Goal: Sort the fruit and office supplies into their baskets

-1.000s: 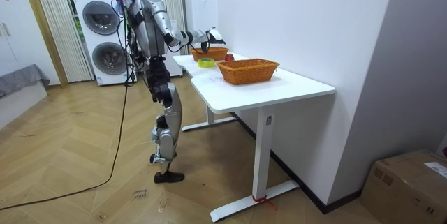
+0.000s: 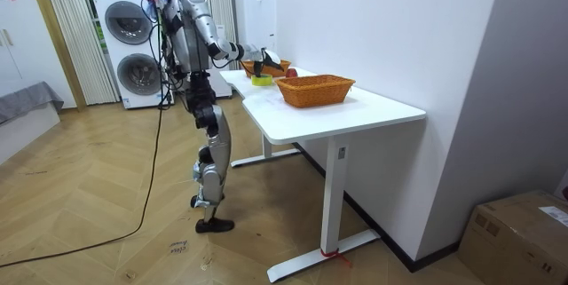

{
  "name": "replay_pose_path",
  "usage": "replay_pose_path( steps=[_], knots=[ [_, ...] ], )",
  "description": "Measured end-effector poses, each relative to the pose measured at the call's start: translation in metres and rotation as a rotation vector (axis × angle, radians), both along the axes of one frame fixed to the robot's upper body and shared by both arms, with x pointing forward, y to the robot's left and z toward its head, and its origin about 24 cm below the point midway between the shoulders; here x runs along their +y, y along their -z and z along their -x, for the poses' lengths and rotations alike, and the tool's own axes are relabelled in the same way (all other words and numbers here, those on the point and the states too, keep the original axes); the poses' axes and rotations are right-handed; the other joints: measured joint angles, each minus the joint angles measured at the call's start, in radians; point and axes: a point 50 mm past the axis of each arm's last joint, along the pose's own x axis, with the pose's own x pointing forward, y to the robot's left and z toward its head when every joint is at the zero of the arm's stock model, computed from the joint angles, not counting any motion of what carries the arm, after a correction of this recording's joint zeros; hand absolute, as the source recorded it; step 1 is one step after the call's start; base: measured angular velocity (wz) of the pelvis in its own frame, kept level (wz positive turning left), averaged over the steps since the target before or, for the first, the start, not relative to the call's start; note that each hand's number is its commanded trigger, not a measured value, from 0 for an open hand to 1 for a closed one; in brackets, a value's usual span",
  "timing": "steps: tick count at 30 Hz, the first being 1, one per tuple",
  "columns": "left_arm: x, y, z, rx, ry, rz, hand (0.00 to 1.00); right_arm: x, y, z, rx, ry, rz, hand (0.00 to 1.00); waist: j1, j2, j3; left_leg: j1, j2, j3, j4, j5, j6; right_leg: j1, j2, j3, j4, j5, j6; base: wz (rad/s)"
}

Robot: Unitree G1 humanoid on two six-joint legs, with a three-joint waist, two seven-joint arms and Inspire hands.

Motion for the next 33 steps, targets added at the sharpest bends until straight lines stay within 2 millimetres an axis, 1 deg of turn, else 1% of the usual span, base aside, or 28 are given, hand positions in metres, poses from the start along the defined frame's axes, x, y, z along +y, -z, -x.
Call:
replay_pose_path(
  steps=[9,16,27,30,33],
  knots=[
    [-0.001,0.001,0.001,0.022,0.006,-0.002,0.00,0.001,0.000,0.000,0.036,-0.028,0.012,0.00,0.001,-0.003,0.0006,0.000,0.000,0.000,0.000,0.000,0.000,-0.003,0.000,0.001,0.001,0.000,0.000,0.00],
    [-0.001,0.001,-0.001,0.041,0.007,0.018,0.00,-0.001,0.002,0.000,0.085,-0.048,0.031,0.00,0.002,-0.022,0.0003,-0.001,0.000,0.000,0.002,0.000,0.000,-0.003,0.000,0.002,0.003,0.000,0.000,0.00],
    [0.005,-0.001,-0.005,0.041,0.015,0.015,0.00,0.000,-0.001,-0.005,0.129,-0.110,0.051,0.00,0.002,-0.034,0.0017,-0.006,0.001,0.000,0.001,0.000,0.000,-0.009,0.001,0.000,0.004,0.000,-0.001,0.00],
    [0.008,-0.002,-0.006,0.043,0.021,0.009,0.00,0.002,-0.003,-0.005,0.138,-0.135,0.052,0.00,0.002,-0.040,0.0008,-0.011,0.001,0.000,0.001,0.000,0.000,-0.012,0.000,-0.004,0.004,0.000,-0.001,0.00],
    [0.012,-0.004,-0.008,0.041,0.037,-0.006,0.00,0.004,-0.006,-0.006,0.148,-0.159,0.059,0.00,0.002,-0.047,0.0028,-0.013,0.001,-0.001,0.002,0.000,0.000,-0.014,0.000,-0.005,0.004,0.000,-0.001,0.00]
  ],
)
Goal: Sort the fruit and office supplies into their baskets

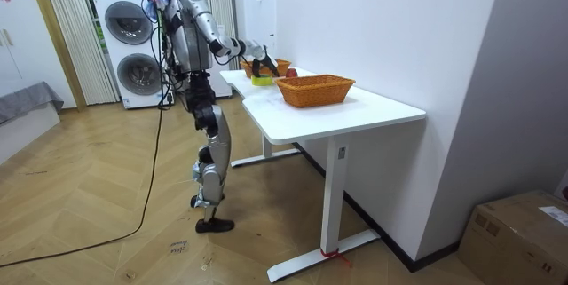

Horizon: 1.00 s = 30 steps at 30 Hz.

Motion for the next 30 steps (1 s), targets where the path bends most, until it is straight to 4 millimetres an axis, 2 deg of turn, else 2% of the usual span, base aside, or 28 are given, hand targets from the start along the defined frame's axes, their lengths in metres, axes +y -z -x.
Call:
replay_pose_path(
  steps=[13,30],
  knots=[
    [0.005,-0.002,-0.003,0.014,0.010,-0.030,0.00,-0.010,0.010,0.001,0.122,-0.018,0.065,0.00,0.002,-0.007,0.0008,0.002,0.000,-0.011,0.000,0.001,-0.003,0.011,-0.002,-0.032,-0.004,0.000,0.000,0.02],
    [0.006,-0.003,-0.005,0.018,0.001,-0.039,0.00,-0.015,0.014,0.002,0.176,-0.011,0.113,0.00,0.036,-0.013,-0.0030,0.016,0.000,-0.015,0.001,0.003,-0.004,0.025,-0.002,-0.036,-0.005,0.000,-0.001,0.00]
  ],
)
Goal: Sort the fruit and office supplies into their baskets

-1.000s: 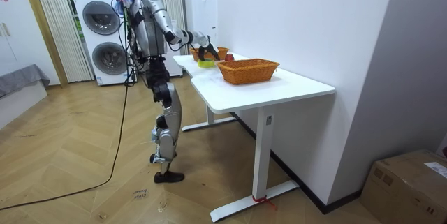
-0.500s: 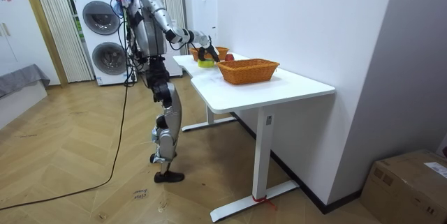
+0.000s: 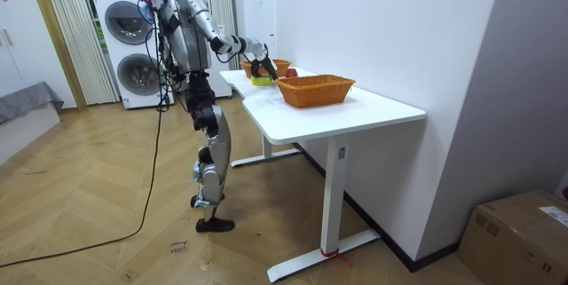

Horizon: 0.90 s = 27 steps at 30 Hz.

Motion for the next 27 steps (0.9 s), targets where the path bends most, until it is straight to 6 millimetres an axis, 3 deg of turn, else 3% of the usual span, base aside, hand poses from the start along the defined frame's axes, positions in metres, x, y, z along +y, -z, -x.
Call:
replay_pose_path(
  steps=[20,27],
  knots=[
    [0.001,-0.001,-0.002,0.000,0.000,-0.007,0.00,-0.002,-0.003,0.000,0.000,-0.021,0.064,0.00,0.017,0.000,-0.0001,0.002,0.000,-0.005,0.000,0.000,0.000,0.003,0.000,-0.012,0.000,0.000,-0.001,0.00],
    [0.009,-0.004,-0.004,-0.019,-0.056,-0.013,0.00,-0.006,-0.002,-0.006,0.026,-0.021,0.084,0.00,0.031,-0.007,-0.0010,0.010,0.000,-0.010,0.000,0.000,0.000,0.006,-0.001,-0.015,0.000,0.000,-0.001,0.00]
  ],
)
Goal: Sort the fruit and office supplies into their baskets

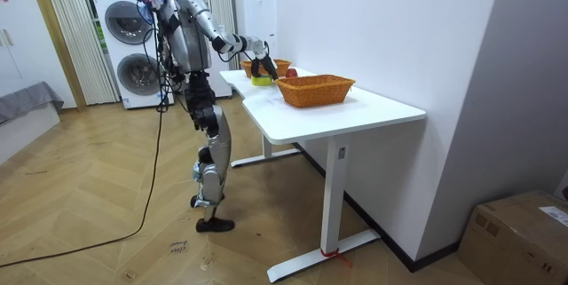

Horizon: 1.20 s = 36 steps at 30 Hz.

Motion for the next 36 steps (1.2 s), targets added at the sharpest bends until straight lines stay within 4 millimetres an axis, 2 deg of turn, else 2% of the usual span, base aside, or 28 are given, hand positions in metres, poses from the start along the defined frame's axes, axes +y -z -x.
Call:
replay_pose_path(
  steps=[2,7,23,29,30,31,32,36],
  knots=[
    [0.002,0.000,0.001,0.006,0.000,-0.003,0.00,-0.001,0.002,-0.002,0.015,-0.002,0.005,0.00,0.001,-0.001,0.0010,0.011,0.000,-0.001,-0.001,0.000,0.000,0.013,0.000,-0.001,-0.003,0.000,0.000,0.02],
    [0.011,-0.002,0.006,0.026,-0.003,-0.024,0.00,-0.003,0.003,-0.006,0.032,0.000,0.015,0.00,0.015,-0.022,0.0114,0.026,-0.001,-0.007,-0.002,0.000,-0.001,0.036,0.003,-0.004,-0.017,0.000,0.000,0.01],
    [0.012,0.000,0.009,0.031,0.001,-0.013,0.00,-0.004,0.003,-0.006,0.031,-0.022,0.003,0.00,0.012,-0.025,0.0108,0.031,-0.001,-0.005,-0.005,0.000,-0.001,0.044,0.005,-0.003,-0.032,0.000,-0.001,0.00],
    [0.011,0.000,0.008,0.027,0.004,-0.010,0.00,-0.005,0.005,-0.008,0.038,-0.018,0.002,0.00,0.021,-0.025,0.0108,0.043,-0.001,-0.001,-0.014,0.000,-0.001,0.049,0.006,0.002,-0.031,0.000,-0.001,-0.02],
    [0.011,0.000,0.008,0.027,0.004,-0.010,0.00,-0.005,0.005,-0.009,0.040,-0.019,0.000,0.14,0.021,-0.025,0.0109,0.043,-0.001,-0.001,-0.015,0.000,-0.001,0.049,0.006,0.002,-0.031,0.000,-0.001,0.00],
    [0.011,0.000,0.008,0.027,0.004,-0.010,0.00,-0.005,0.005,-0.009,0.041,-0.019,-0.001,0.83,0.022,-0.025,0.0108,0.044,-0.001,-0.001,-0.015,0.000,-0.001,0.049,0.006,0.002,-0.031,0.000,-0.001,0.00],
    [0.011,0.000,0.008,0.027,0.004,-0.010,0.00,-0.005,0.005,-0.009,0.041,-0.019,-0.001,1.00,0.022,-0.025,0.0108,0.044,-0.001,-0.001,-0.015,0.000,-0.001,0.049,0.006,0.002,-0.031,0.000,-0.001,0.00],
    [0.011,0.000,0.008,0.027,0.004,-0.008,0.00,-0.006,0.004,-0.011,0.024,-0.002,-0.008,1.00,0.024,-0.025,0.0108,0.044,-0.001,0.000,-0.017,0.000,-0.001,0.048,0.006,0.002,-0.031,0.000,-0.001,0.00]
  ],
)
